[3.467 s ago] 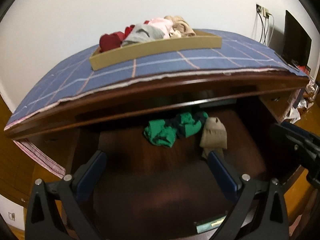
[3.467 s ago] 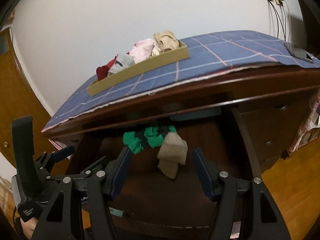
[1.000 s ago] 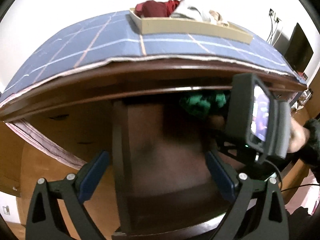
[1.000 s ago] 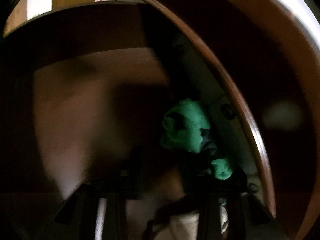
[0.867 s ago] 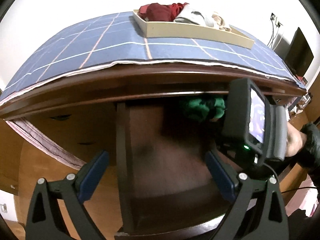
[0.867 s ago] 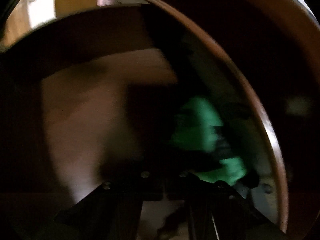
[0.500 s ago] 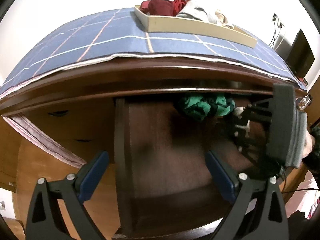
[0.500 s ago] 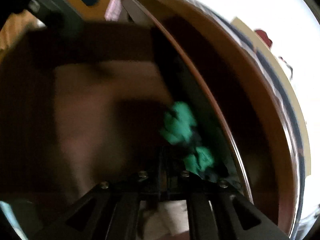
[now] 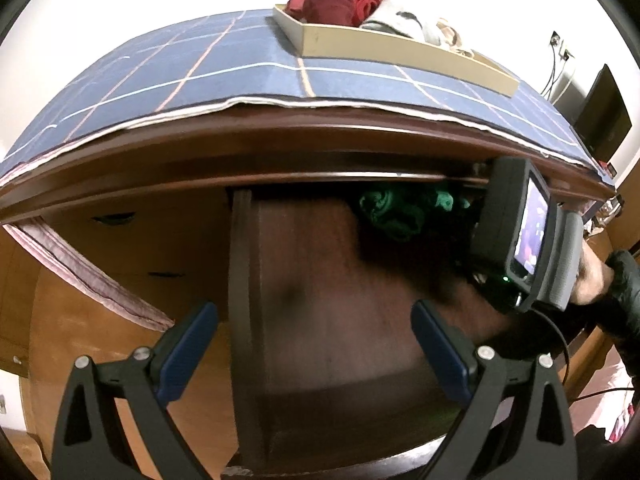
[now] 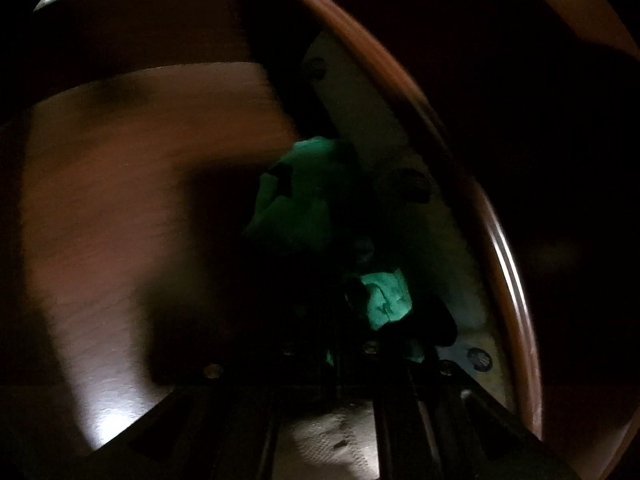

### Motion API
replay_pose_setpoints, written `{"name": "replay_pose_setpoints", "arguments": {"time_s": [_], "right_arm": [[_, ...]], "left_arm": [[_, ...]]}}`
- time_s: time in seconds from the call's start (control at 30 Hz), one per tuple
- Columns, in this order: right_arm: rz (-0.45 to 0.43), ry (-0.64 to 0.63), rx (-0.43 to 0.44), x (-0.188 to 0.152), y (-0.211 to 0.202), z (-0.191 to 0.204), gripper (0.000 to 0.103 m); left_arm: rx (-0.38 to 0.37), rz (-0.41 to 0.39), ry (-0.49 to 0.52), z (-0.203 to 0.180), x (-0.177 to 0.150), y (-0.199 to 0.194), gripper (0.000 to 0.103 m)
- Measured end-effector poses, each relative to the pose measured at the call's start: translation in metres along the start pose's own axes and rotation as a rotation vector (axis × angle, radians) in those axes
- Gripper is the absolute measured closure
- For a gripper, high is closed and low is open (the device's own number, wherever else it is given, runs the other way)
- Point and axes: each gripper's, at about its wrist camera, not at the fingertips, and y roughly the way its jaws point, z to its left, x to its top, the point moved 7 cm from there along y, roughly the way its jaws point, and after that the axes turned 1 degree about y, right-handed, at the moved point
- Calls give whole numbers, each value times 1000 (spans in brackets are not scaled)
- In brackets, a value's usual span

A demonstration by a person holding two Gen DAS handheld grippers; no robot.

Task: Take underwear out of drawer
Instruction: 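Reach the right tool down to the beige sock in the drawer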

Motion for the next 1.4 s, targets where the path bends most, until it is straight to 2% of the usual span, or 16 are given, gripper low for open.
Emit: {"name": "replay_pose_setpoints", "arguments": {"time_s": [0.17,0.27,0.37,0.43,0.5,0.53,0.57,0.67,0.73,0.9,0.97,1.03,1.1,1.17,1.27,1.4], "right_arm": [[-28,25,259,8,-18,10,99],[-50,-1,508,15,-45,37,100],[-94,20,599,19,-76,32,98],[-86,96,586,10,-85,7,92],[-62,172,535,7,-83,-15,64],[-53,215,517,-3,-84,-27,44],[-51,274,497,-19,-94,-31,40],[-41,438,497,-63,-113,-43,40],[-5,535,460,-79,-105,-58,40],[77,680,445,-90,-95,-48,40],[112,744,458,-84,-75,-28,40],[142,750,425,-78,-62,-17,40],[178,714,360,-67,-55,-12,40],[166,688,320,-55,-53,-10,40],[229,617,247,-51,-40,-9,40],[273,585,282,-52,-29,-5,53]], "left_arm": [[0,4,30,-5,-2,1,4],[9,8,39,-6,-3,1,4],[19,13,51,-6,-2,1,4],[21,13,58,-9,2,2,4],[10,9,64,-15,7,3,4],[-1,8,76,-21,10,3,4],[-5,6,89,-26,11,4,4],[-1,16,159,-43,15,12,4],[15,36,211,-53,17,21,4],[49,48,351,-74,22,32,4],[55,37,418,-84,23,33,4],[61,13,507,-93,24,33,4],[81,-16,620,-102,22,33,4],[108,-41,746,-110,19,36,4],[116,-54,893,-120,13,42,4],[73,-72,1101,-139,-3,48,4]]}}
